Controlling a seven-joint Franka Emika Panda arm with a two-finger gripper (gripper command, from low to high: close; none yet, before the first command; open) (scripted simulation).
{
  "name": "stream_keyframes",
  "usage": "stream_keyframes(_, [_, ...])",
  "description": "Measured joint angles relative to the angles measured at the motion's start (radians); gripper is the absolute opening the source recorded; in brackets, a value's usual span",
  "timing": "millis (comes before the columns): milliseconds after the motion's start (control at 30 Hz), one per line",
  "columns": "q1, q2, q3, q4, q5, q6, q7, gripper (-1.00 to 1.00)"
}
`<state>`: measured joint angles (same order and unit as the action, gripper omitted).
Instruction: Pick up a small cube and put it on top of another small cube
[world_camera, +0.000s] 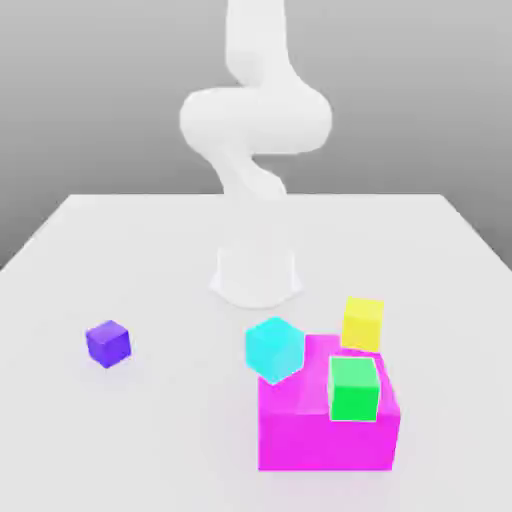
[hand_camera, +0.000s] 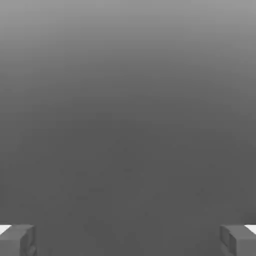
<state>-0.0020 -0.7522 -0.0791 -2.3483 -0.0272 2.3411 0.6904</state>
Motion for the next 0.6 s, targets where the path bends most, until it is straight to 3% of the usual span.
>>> stream_keyframes(600, [-0.02,0.376,-0.511,-0.354,-0.187,0.312,-0.796,0.0])
